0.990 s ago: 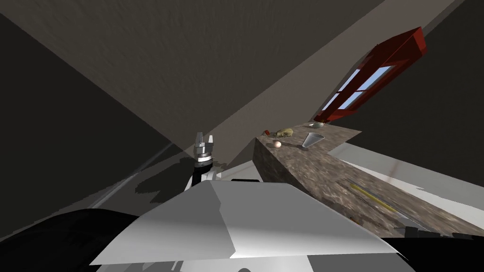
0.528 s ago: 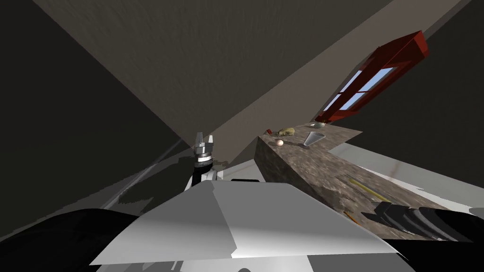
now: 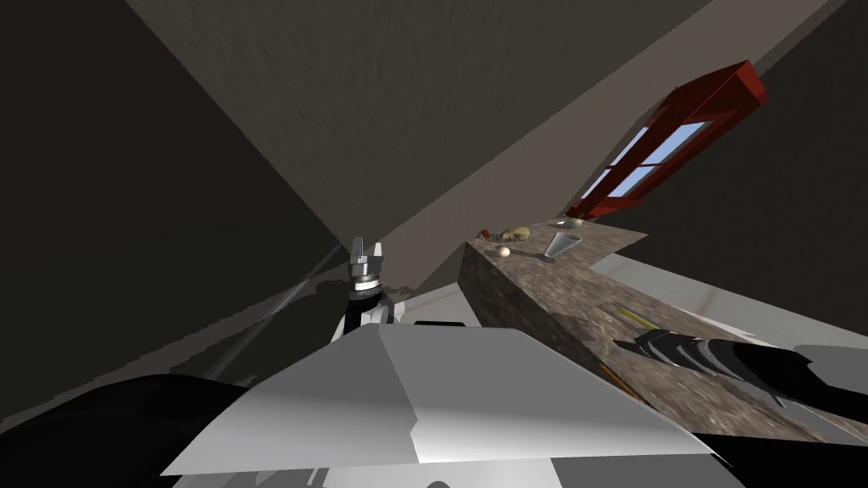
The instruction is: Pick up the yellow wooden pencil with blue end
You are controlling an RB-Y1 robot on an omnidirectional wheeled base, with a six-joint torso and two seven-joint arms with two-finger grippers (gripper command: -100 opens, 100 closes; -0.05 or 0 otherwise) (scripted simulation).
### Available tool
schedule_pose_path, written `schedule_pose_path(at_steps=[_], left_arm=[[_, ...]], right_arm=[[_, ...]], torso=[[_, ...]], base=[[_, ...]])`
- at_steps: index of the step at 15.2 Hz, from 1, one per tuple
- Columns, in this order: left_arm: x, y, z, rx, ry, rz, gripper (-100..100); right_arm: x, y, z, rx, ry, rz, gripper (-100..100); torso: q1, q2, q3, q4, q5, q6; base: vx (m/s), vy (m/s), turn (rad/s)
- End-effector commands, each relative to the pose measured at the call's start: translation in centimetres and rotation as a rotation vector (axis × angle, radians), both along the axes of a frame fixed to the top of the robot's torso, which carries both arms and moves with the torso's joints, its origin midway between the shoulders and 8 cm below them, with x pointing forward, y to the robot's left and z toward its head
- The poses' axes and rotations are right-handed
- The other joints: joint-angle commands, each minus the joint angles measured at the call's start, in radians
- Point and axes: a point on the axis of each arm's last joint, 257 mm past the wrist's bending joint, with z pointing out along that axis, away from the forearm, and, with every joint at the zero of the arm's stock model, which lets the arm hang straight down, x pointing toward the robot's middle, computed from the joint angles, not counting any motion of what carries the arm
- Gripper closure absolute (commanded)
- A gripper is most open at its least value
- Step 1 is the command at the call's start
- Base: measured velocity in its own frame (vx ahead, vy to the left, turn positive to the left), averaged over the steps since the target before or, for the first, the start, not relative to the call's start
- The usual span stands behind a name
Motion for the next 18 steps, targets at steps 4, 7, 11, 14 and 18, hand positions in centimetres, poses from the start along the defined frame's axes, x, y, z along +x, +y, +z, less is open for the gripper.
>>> schedule_pose_path(at_steps=[4, 7, 11, 14, 18], left_arm=[[0.0, 0.0, 0.0, 0.000, 0.000, 0.000, 0], [0.0, 0.0, 0.0, 0.000, 0.000, 0.000, 0], [0.0, 0.0, 0.0, 0.000, 0.000, 0.000, 0], [0.0, 0.0, 0.0, 0.000, 0.000, 0.000, 0], [0.0, 0.0, 0.0, 0.000, 0.000, 0.000, 0]], right_arm=[[4.7, -0.6, 0.5, -0.027, -0.152, -0.026, -100], [5.9, -0.5, 0.2, -0.028, -0.190, -0.032, -100], [6.7, 0.7, -1.7, -0.009, -0.221, -0.036, -100], [5.8, 0.6, -3.0, -0.014, -0.211, -0.050, -100], [6.0, 0.5, -2.4, -0.017, -0.214, -0.045, 100]], torso=[[0.000, 0.002, 0.001, 0.000, 0.000, 0.000], [-0.002, 0.002, 0.001, 0.000, 0.000, 0.000], [-0.005, -0.001, 0.000, 0.000, -0.002, 0.000], [-0.006, -0.005, -0.003, -0.001, -0.002, 0.000], [-0.006, -0.008, -0.005, -0.002, -0.002, 0.000]], base=[[-0.115, 0.065, -0.003], [-0.104, 0.029, -0.023], [-0.075, 0.000, -0.015], [0.005, -0.028, 0.060], [0.020, -0.022, -0.008]])
